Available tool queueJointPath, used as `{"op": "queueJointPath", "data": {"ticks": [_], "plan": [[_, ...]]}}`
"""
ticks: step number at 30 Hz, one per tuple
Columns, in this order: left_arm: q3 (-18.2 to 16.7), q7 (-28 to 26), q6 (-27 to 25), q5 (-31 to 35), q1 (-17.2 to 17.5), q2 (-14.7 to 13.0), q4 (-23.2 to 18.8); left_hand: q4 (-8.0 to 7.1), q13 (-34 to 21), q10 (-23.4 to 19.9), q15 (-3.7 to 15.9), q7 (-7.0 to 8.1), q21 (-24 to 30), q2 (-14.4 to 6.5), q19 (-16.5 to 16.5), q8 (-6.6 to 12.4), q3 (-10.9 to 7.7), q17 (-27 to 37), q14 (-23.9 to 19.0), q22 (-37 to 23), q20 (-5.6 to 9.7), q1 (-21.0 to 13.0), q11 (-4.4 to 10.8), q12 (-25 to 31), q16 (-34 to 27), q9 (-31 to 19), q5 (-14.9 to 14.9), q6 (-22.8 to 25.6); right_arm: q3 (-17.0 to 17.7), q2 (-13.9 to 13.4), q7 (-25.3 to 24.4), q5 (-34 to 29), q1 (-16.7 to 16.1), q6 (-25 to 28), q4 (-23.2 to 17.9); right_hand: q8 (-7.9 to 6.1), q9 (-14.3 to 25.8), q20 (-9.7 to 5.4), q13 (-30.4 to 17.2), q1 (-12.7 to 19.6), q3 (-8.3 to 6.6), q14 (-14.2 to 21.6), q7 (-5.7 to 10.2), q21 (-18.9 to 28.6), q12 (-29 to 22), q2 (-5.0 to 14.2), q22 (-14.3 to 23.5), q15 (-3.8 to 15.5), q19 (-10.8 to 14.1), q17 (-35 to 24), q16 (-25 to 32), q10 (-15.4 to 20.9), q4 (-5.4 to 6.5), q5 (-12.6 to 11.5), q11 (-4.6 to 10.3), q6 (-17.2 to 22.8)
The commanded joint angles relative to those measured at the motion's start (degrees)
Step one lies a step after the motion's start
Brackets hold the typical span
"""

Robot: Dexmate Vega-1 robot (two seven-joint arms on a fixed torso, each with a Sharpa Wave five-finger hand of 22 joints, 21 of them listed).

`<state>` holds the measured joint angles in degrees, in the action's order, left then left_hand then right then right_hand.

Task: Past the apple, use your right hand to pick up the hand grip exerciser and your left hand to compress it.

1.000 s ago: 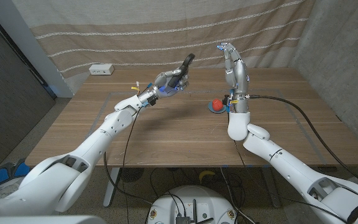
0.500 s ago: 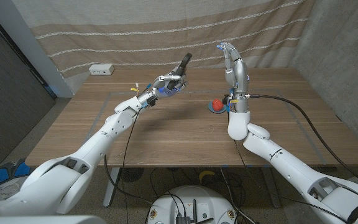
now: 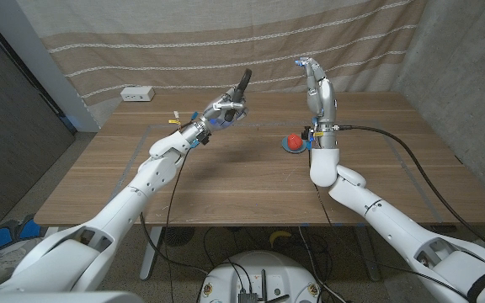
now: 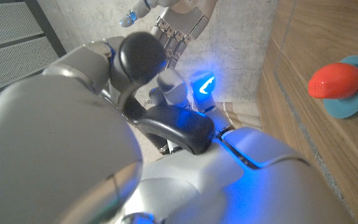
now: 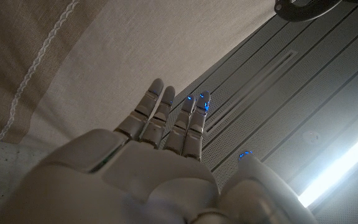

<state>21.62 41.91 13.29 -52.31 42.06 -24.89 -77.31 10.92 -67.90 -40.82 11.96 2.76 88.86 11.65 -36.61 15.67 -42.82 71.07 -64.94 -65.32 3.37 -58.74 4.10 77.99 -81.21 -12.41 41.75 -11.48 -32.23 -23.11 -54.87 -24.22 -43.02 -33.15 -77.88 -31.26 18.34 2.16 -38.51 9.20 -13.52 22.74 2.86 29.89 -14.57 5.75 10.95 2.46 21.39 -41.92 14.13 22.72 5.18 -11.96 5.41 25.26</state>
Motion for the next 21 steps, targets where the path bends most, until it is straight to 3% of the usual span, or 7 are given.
{"op": "queueJointPath", "data": {"ticks": [1,3,4,8,15,21], "plan": [[-0.4,-12.2,8.5,7.3,3.9,-2.2,-5.4,-5.56,0.7,0.5,0.03,1.45,-0.5,-21.9,0.5,-0.39,-13.86,0.0,0.8,1.4,-0.27,-13.6,-0.09,-0.8,-0.4,0.0,0.1,-2.2,1.3,1.5,10.0,10.3,0.9,-5.8,3.4,0.57,-0.2,0.72,0.1,1.3,-0.44,0.6,-0.54,0.4,0.5,0.06,0.0,5.51,0.4,-0.3,0.6,0.0,-1.08,-0.2,-1.12,-1.0],[-0.1,-13.1,8.9,8.0,4.0,-2.7,-5.7,-5.41,1.6,0.2,0.09,-1.07,-0.3,-22.0,0.6,-0.36,-13.59,-0.1,1.0,2.0,-0.3,-13.6,-0.18,-1.4,-0.6,0.1,0.2,-1.9,1.7,1.8,11.3,11.1,0.8,-6.3,3.7,0.82,-0.4,1.0,0.2,1.5,-0.51,0.7,-0.71,0.3,0.8,-0.03,0.0,5.24,0.3,-0.4,0.8,-0.3,-1.4,-0.1,-1.44,-1.3],[0.0,-14.1,9.3,8.9,4.1,-3.0,-6.0,-5.41,1.5,0.0,0.1,-3.07,-0.3,-21.7,0.5,-0.27,-13.9,-0.1,1.0,2.1,-0.17,-13.4,-0.03,-1.4,-0.7,0.1,0.6,-1.5,1.9,1.9,12.0,11.7,0.8,-6.5,3.9,0.9,-0.4,1.03,0.3,1.6,-0.54,0.7,-0.83,0.3,0.8,-0.05,0.1,5.18,0.3,-0.4,0.8,-0.3,-1.51,-0.1,-1.56,-1.4],[0.1,-18.3,10.5,11.1,5.2,-3.6,-7.6,-5.55,1.3,-0.6,0.13,-6.94,0.2,-21.7,0.4,0.36,-14.37,-0.1,0.9,1.9,0.09,-12.9,-0.03,-1.3,-1.2,0.0,1.2,0.4,2.6,2.2,15.8,15.0,0.4,-7.5,4.2,1.2,-0.6,1.27,0.4,1.6,-0.57,0.6,-1.17,0.2,1.0,-0.08,0.1,4.83,0.3,-0.6,1.0,-0.4,-1.73,0.0,-1.98,-1.9],[0.4,-24.0,12.8,15.6,6.6,-4.7,-9.6,-5.37,-1.2,-1.1,0.15,-9.16,0.6,-21.4,-0.5,1.94,-15.62,-0.1,0.3,1.1,0.3,-11.9,-0.09,0.4,-2.2,-0.3,2.2,4.0,3.8,2.6,22.2,20.5,-0.2,-8.4,4.4,1.97,-1.0,2.02,0.8,1.5,-0.54,0.1,-1.93,0.0,1.4,-0.06,0.1,3.53,-0.3,-1.0,1.2,-0.9,-2.08,0.2,-2.63,-2.8],[0.1,-29.6,14.0,18.7,8.4,-5.2,-11.7,-5.34,-1.5,-1.0,0.12,-9.88,0.7,-21.5,-0.4,2.63,-15.8,-0.1,0.2,0.3,0.32,-11.5,0.25,0.8,-2.7,-0.6,2.3,5.2,4.6,3.0,27.2,24.8,-0.6,-8.4,4.6,2.27,-1.2,2.2,1.0,1.5,-0.57,0.0,-2.4,-0.1,1.5,-0.06,0.2,3.36,-0.5,-1.2,1.3,-1.0,-2.36,0.2,-2.96,-3.0]]}}
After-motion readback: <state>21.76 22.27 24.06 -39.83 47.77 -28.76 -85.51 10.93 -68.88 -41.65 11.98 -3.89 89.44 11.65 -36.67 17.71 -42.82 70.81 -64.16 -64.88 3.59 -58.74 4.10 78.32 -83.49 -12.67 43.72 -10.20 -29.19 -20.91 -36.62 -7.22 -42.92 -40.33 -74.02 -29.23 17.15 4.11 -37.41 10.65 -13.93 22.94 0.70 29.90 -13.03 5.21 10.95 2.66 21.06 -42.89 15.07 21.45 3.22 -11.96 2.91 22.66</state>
